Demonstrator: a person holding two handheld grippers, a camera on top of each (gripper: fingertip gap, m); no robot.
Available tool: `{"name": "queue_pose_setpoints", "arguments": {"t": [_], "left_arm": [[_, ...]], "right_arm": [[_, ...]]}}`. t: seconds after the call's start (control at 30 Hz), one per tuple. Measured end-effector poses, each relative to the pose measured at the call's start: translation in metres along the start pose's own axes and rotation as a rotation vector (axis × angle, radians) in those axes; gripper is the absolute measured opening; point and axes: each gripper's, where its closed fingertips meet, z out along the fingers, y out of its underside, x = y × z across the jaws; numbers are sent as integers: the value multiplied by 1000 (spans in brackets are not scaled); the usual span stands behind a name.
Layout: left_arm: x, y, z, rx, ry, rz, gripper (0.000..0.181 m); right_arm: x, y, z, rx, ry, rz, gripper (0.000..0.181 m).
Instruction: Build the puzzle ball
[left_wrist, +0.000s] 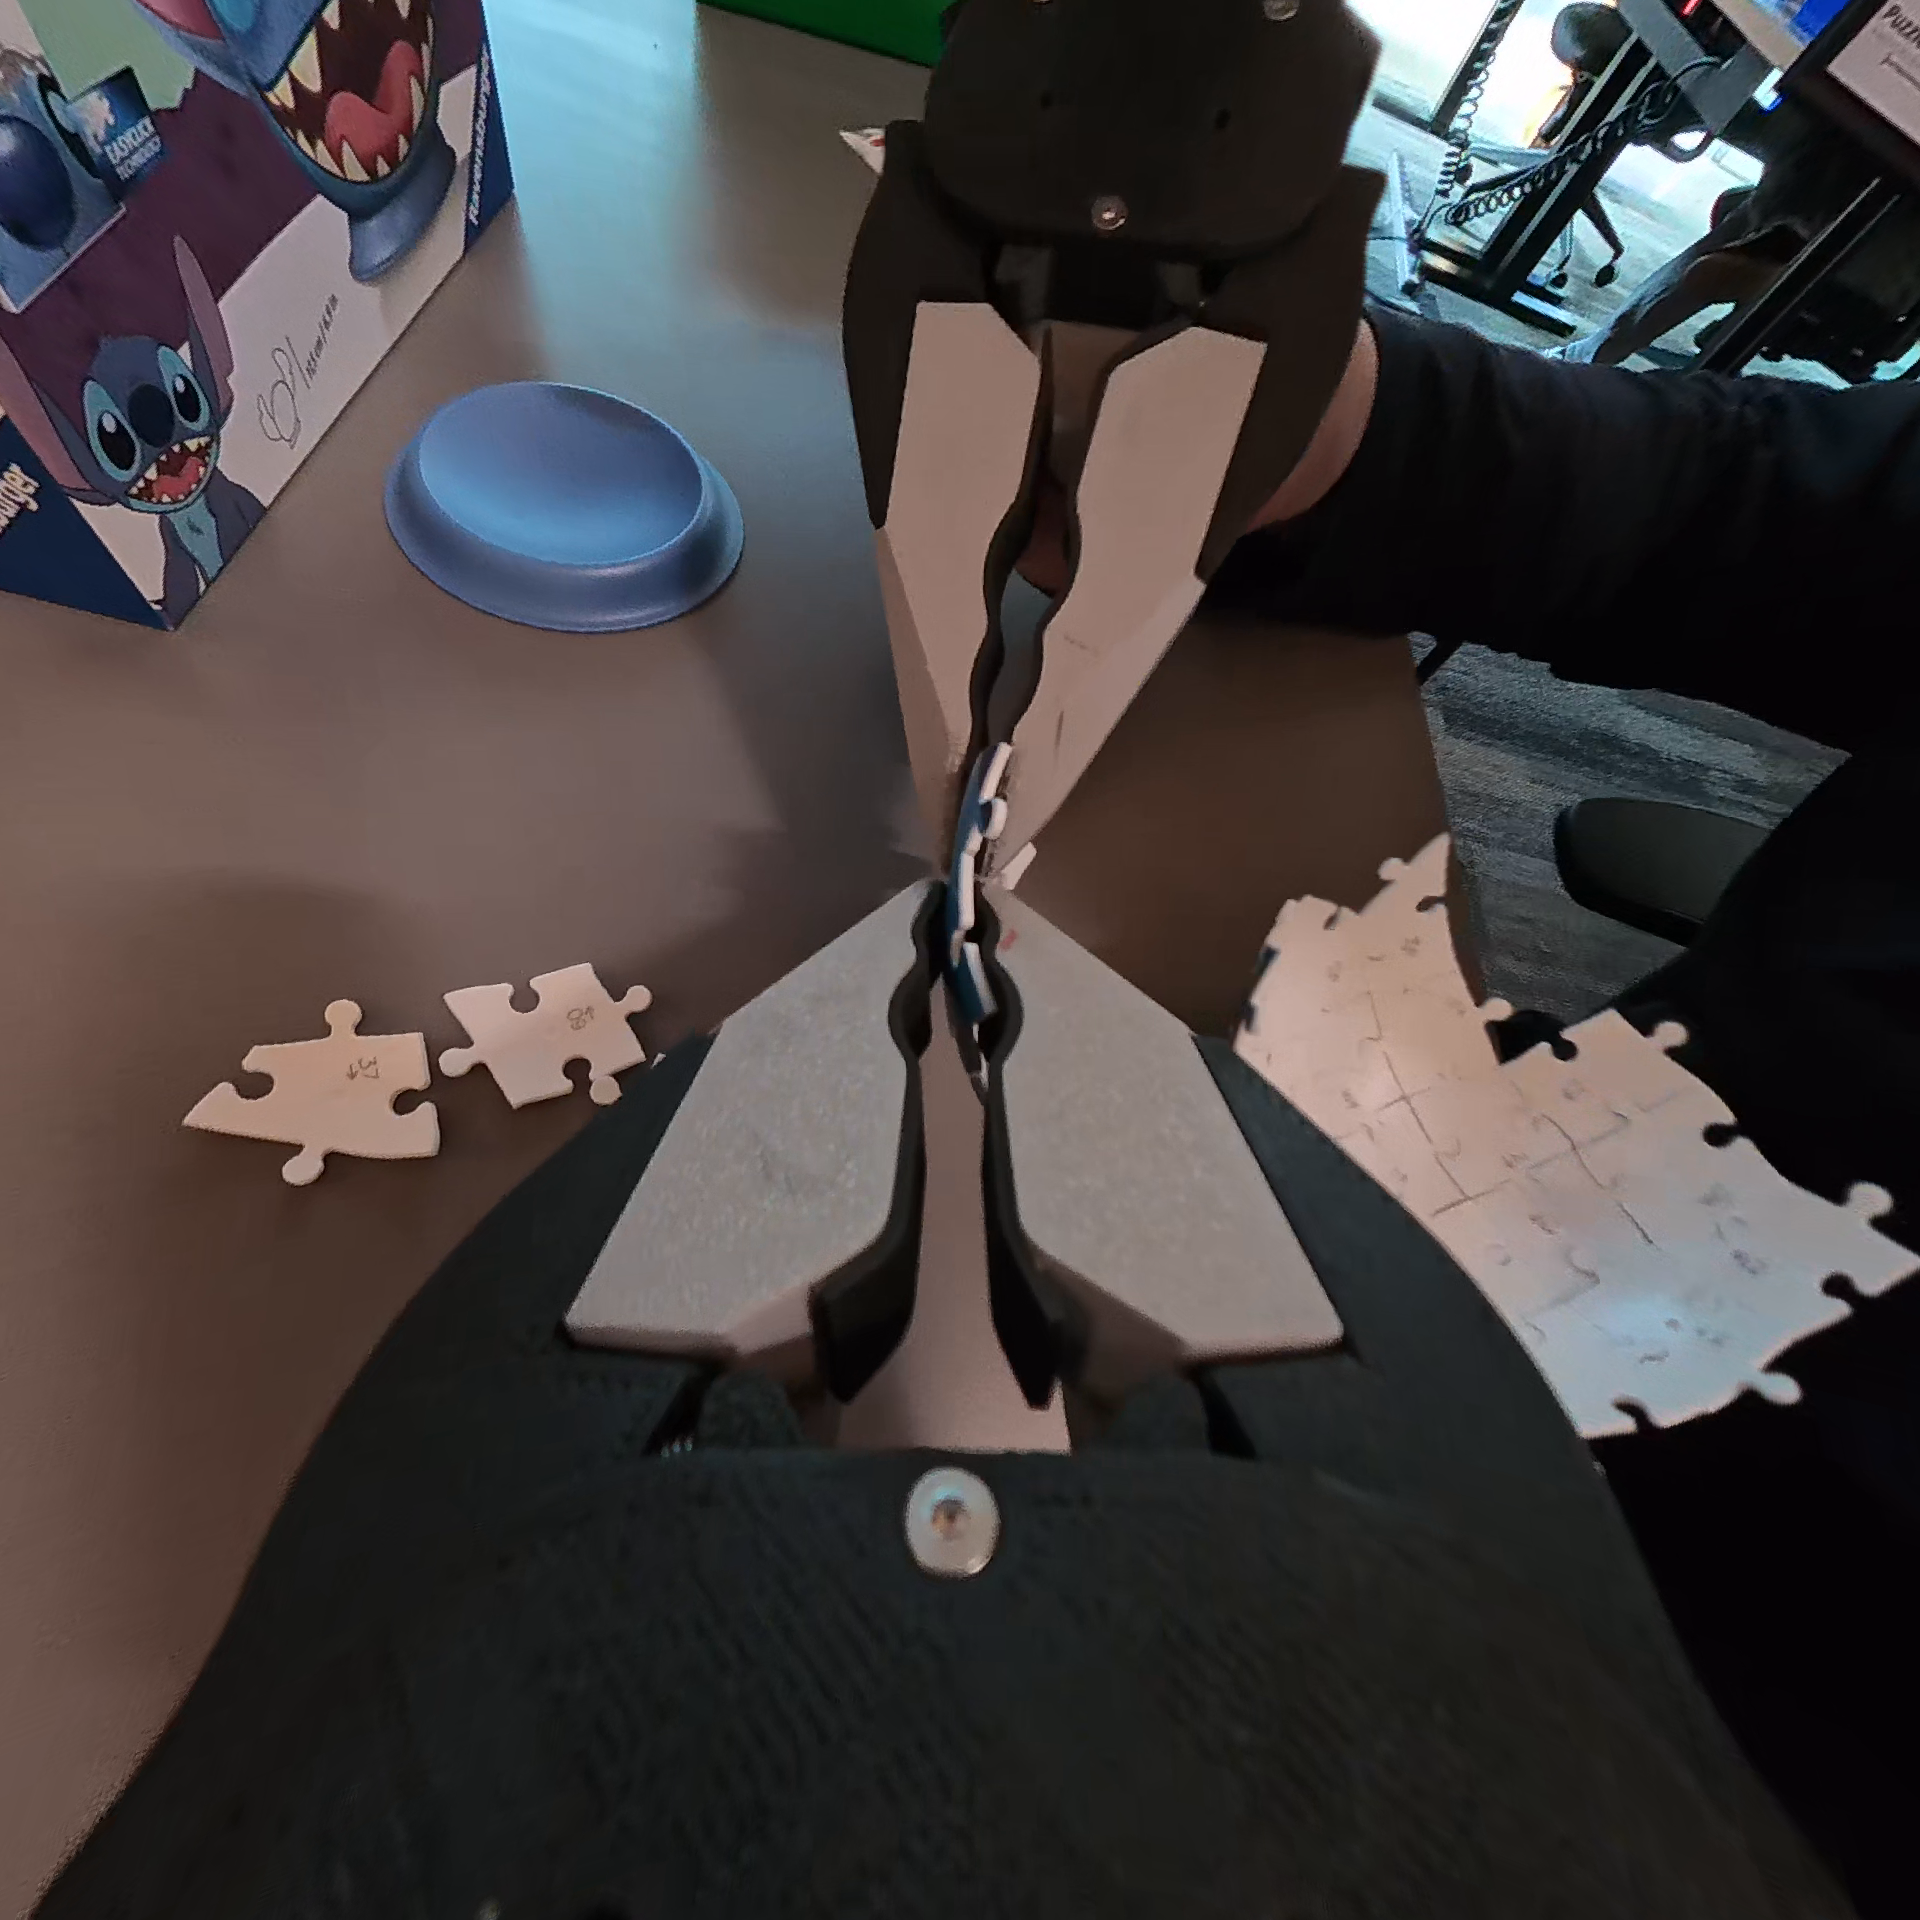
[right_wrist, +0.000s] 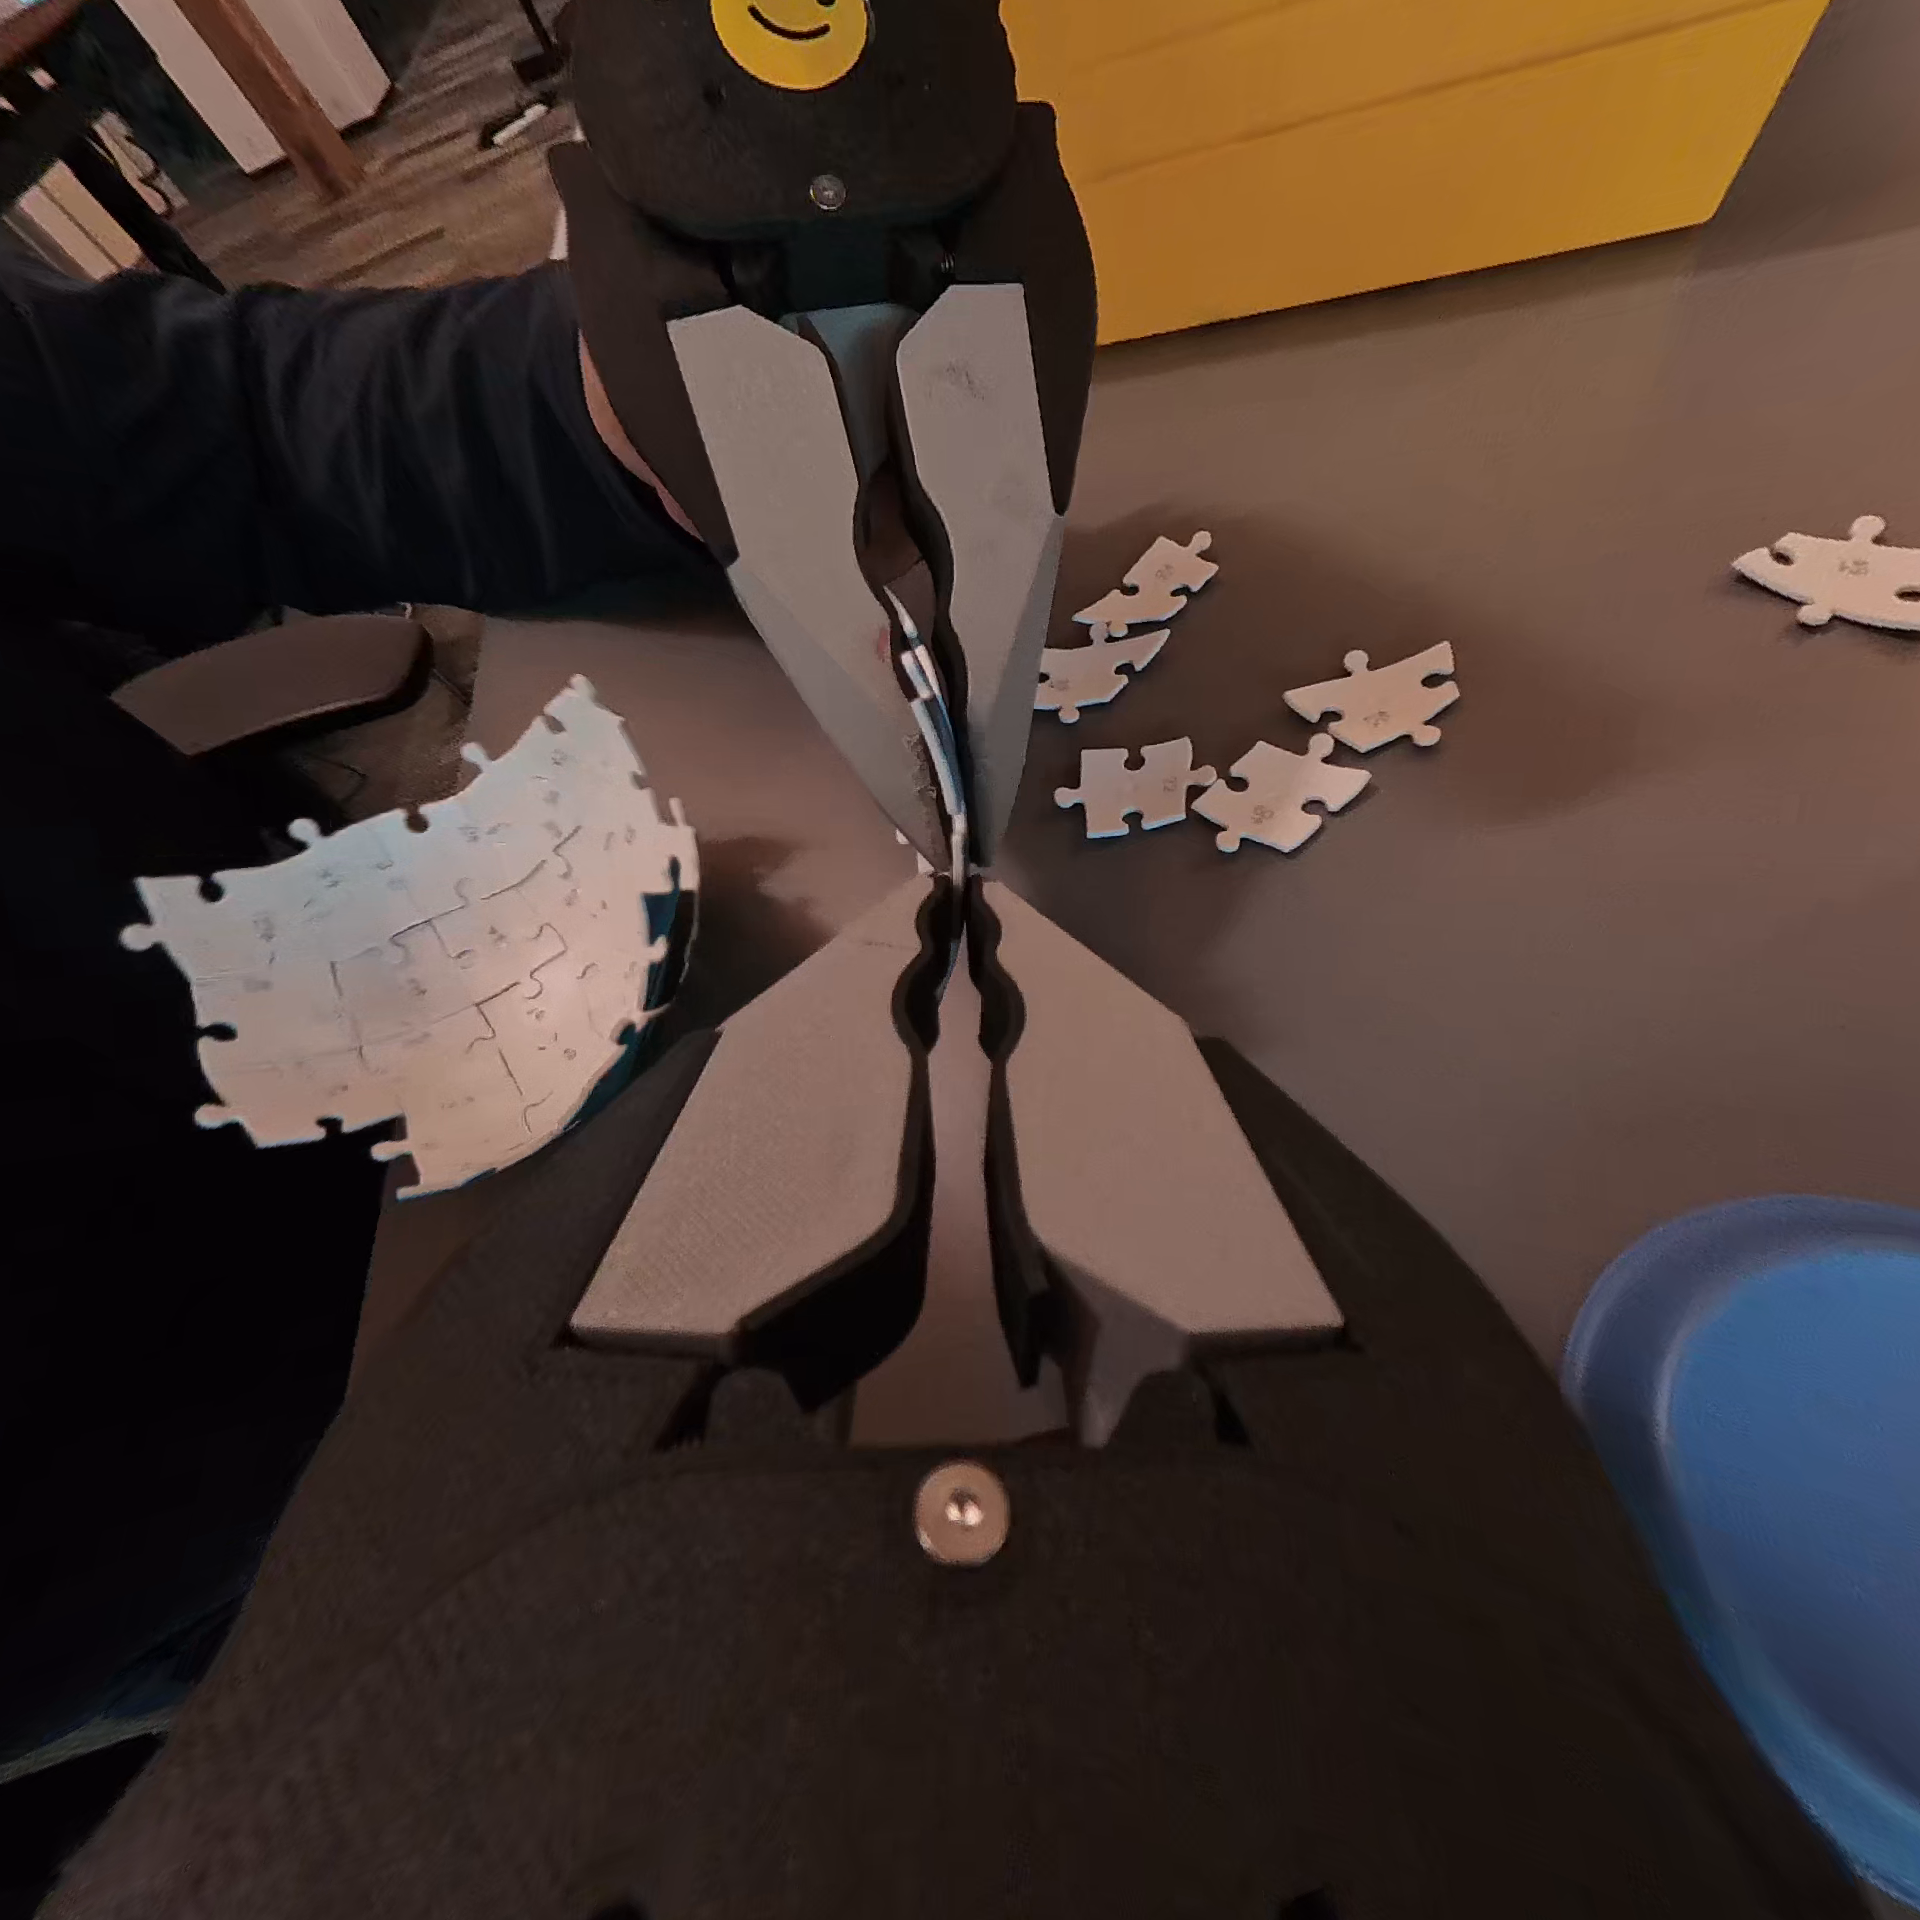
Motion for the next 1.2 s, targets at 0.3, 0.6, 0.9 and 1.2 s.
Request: {"name": "queue_pose_setpoints", "arguments": {"t": [0.3, 0.6, 0.9, 1.2], "left_arm": [[-6, 2, 2, -12, -46, 9, 1], [-5, 4, 0, 7, 53, -106, 11], [-12, 0, -9, 39, 27, -128, 16], [-9, 4, -17, 4, 48, -142, 19]], "right_arm": [[6, 3, 2, -18, 61, -1, 0], [13, 2, -4, 16, 55, 48, 0], [26, -2, -17, 61, 107, 76, 0], [31, -12, -31, 164, 74, 143, 0]]}}
